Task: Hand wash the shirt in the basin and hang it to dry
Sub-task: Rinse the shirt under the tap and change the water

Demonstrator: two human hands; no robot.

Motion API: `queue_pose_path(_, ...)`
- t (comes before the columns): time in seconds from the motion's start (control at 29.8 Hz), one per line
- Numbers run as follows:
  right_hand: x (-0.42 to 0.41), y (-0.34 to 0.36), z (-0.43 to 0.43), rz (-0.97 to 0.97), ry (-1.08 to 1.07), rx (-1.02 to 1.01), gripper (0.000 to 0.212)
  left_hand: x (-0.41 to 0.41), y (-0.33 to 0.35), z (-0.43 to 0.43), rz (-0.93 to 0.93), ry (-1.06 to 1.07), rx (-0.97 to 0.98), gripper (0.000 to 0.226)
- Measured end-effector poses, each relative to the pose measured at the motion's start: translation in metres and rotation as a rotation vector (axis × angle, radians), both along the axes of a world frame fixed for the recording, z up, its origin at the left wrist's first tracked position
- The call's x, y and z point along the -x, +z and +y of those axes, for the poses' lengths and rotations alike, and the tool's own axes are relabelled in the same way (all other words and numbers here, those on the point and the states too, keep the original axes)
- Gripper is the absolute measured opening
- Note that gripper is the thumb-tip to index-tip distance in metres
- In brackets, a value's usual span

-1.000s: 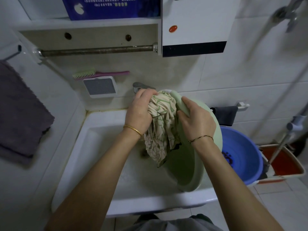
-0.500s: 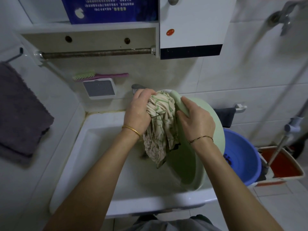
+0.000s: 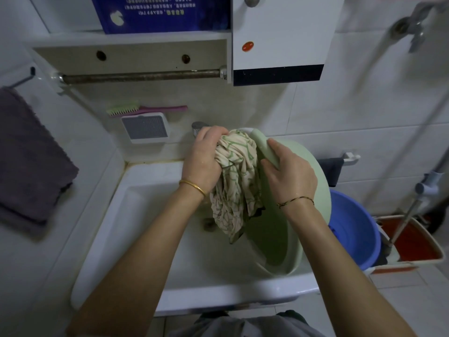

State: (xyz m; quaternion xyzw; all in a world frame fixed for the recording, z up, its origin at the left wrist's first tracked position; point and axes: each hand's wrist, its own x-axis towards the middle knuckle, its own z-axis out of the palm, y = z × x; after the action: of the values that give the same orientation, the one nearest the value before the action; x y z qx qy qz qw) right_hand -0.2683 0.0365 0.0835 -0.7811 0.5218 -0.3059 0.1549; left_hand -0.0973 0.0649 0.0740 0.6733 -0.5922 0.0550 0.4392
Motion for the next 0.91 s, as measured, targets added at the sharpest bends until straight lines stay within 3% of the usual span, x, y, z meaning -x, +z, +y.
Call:
queue_pose_path(0.37, 0.006, -0.004, -0.005, -0.059, 0.0, 0.026, 0.046, 0.004, 0.004, -0.004, 0.0, -0.016, 0.016, 0.033)
queue_pose_path(0.54, 0.014, -0.009, -0.012, -0.19, -0.02, -0.013, 0.044, 0.007, 0.005, -0.005, 0.022, -0.016, 0.017, 0.031)
queue_pose_path(0.91, 0.023, -0.083, -0.041, -0.769, -0.208, -0.573, 0.04, 0.009, -0.008, -0.009, 0.095, 0.0, -0.042, 0.037)
